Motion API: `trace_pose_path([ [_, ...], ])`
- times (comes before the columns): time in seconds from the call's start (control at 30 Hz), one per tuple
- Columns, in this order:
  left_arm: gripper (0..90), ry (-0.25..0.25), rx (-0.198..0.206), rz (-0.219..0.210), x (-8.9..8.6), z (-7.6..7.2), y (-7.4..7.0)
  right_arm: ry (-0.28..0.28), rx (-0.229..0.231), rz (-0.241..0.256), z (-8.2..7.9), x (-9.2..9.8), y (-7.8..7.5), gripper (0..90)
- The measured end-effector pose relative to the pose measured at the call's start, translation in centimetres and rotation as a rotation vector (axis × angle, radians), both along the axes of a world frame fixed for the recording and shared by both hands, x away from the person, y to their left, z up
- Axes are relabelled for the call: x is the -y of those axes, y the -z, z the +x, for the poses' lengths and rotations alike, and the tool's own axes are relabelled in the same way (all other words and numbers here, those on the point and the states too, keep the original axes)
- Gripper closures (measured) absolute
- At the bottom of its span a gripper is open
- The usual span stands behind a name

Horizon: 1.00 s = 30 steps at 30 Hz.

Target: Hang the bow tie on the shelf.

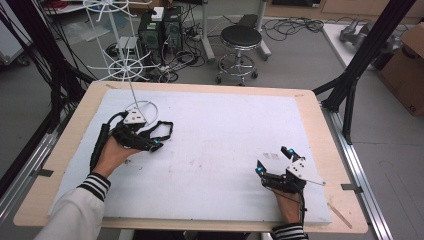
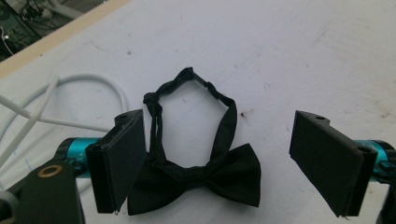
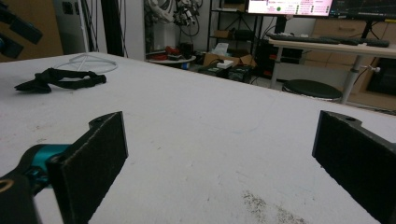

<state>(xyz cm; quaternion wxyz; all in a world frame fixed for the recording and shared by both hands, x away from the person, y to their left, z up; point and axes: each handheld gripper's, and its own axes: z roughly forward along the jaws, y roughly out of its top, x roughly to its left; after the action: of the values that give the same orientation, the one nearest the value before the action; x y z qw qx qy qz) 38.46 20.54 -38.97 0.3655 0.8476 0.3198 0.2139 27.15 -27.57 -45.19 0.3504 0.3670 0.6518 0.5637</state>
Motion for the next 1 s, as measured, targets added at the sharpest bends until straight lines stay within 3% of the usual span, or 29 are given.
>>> trace_pose_path([
  [0.17,21.9,0.007,-0.029,0.022,0.6,0.5,0.4,-0.001,-0.002,0.006,0.0,0.0,0.0,2.3],
  [0.3,26.4,-0.003,-0.062,0.07,0.9,0.9,1.2,0.001,0.0,-0.001,0.0,0.0,0.0,2.3],
  [0.5,34.8,-0.033,-0.079,0.07,0.8,1.2,1.5,0.002,-0.001,0.007,0.0,0.1,0.0,2.3],
  [0.67,41.7,-0.045,-0.115,0.092,0.8,1.7,2.0,0.004,-0.002,0.003,0.1,0.1,0.0,2.3],
  [0.83,45.8,-0.037,-0.117,0.13,1.2,1.9,1.9,0.005,-0.007,0.005,0.1,0.1,0.0,2.3],
  [0.87,46.0,-0.03,-0.136,0.125,1.3,2.0,2.1,0.005,-0.007,0.006,0.1,0.1,0.0,2.3],
  [0.93,46.9,-0.026,-0.149,0.153,1.3,2.1,2.4,0.005,-0.007,0.006,0.1,0.1,0.0,2.3],
  [1.0,47.9,-0.028,-0.149,0.168,1.3,2.2,2.5,0.005,-0.006,0.005,0.1,0.1,0.0,2.3],
])
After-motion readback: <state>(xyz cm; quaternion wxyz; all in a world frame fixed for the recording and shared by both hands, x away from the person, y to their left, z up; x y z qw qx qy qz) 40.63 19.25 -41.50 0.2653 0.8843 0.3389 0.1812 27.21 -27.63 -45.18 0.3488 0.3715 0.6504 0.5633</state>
